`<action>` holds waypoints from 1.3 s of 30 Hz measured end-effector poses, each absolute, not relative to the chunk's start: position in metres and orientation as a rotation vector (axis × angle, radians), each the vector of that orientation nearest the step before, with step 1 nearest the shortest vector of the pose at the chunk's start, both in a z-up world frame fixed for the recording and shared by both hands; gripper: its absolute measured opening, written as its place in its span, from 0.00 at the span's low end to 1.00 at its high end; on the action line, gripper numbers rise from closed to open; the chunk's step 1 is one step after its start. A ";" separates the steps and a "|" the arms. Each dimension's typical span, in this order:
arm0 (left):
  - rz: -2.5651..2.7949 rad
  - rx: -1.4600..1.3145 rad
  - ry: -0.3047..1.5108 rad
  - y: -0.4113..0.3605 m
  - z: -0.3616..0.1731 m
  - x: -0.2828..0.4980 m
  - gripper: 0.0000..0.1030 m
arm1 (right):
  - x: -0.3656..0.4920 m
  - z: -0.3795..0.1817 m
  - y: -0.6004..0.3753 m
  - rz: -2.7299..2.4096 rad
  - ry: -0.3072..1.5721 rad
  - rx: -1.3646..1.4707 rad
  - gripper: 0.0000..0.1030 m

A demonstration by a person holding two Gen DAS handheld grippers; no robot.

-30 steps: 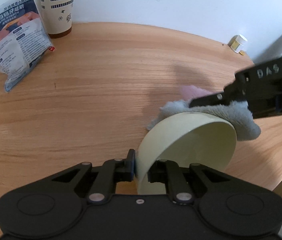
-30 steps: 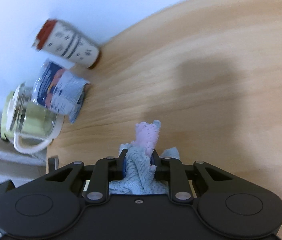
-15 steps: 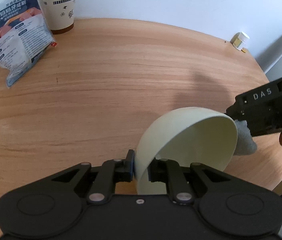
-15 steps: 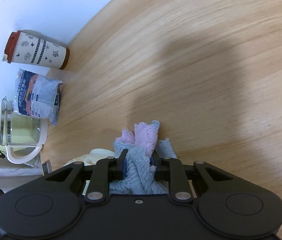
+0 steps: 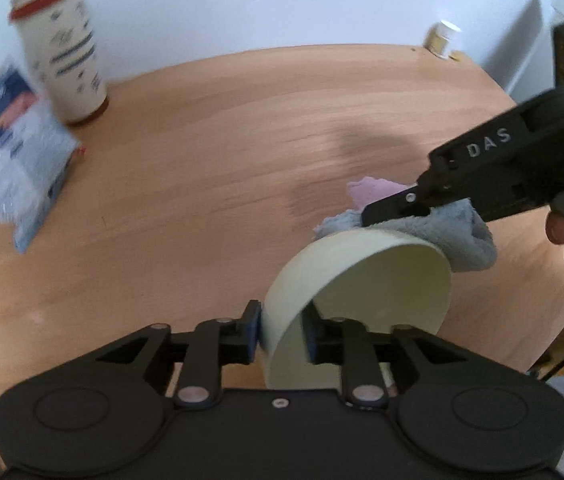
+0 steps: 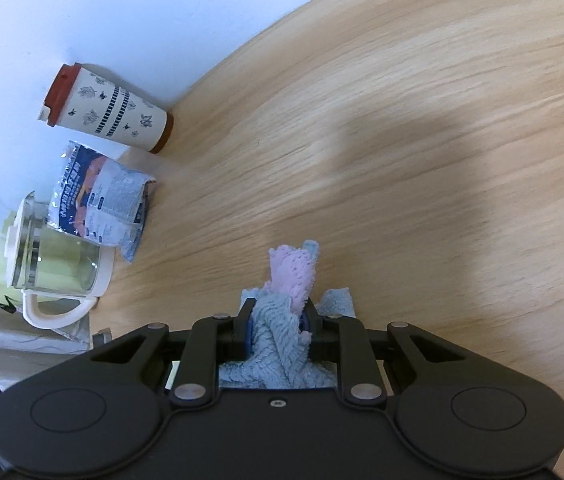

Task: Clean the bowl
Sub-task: 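Wipe the bowl's outer bottom with the right tool's cloth while the left tool holds the rim, then rub the cloth over the inverted bowl's base with the right tool while the left tool holds the rim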

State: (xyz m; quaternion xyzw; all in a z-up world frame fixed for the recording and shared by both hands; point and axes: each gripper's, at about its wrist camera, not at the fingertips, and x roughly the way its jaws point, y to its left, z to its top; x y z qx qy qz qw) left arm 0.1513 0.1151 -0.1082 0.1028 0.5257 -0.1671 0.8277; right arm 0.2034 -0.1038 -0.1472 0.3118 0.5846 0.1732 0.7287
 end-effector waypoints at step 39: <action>-0.554 0.614 0.866 0.087 -0.116 0.142 0.09 | 0.209 -0.146 -0.122 0.425 1.291 0.772 0.23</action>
